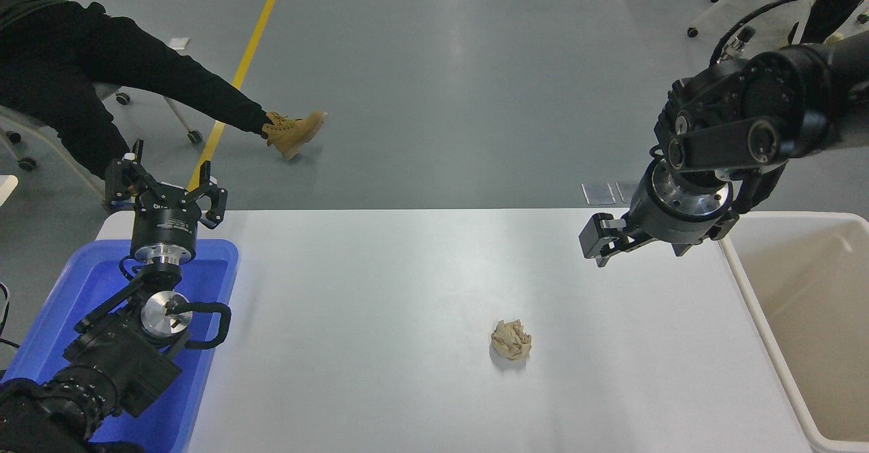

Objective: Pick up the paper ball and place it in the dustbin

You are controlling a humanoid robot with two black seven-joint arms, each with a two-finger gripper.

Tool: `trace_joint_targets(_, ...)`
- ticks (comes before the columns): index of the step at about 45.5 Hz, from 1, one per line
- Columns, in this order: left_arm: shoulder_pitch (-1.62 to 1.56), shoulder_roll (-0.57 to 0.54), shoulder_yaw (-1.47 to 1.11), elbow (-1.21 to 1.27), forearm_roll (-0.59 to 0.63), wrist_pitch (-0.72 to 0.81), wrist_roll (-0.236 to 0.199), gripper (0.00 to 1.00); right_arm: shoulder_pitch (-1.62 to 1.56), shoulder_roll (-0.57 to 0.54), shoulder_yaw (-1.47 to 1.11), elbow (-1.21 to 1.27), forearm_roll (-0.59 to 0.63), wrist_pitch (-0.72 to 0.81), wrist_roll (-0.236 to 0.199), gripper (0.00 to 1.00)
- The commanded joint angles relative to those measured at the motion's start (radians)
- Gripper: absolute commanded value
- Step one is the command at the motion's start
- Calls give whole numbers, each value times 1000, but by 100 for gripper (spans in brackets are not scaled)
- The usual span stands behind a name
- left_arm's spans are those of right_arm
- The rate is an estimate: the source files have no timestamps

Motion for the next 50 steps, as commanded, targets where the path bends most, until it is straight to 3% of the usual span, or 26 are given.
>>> trace_joint_targets(1,0,0,-3,0,0,0,0,99,-5,-3,5,0,-2,-4,0,100)
trace_joint_targets(31,0,0,-2,0,0,0,0,99,-56,35,47,-49,11,-61,0,100)
trace_joint_targets(50,0,0,-1,0,0,0,0,99,-274,46,133,-166,37,-259,0,100)
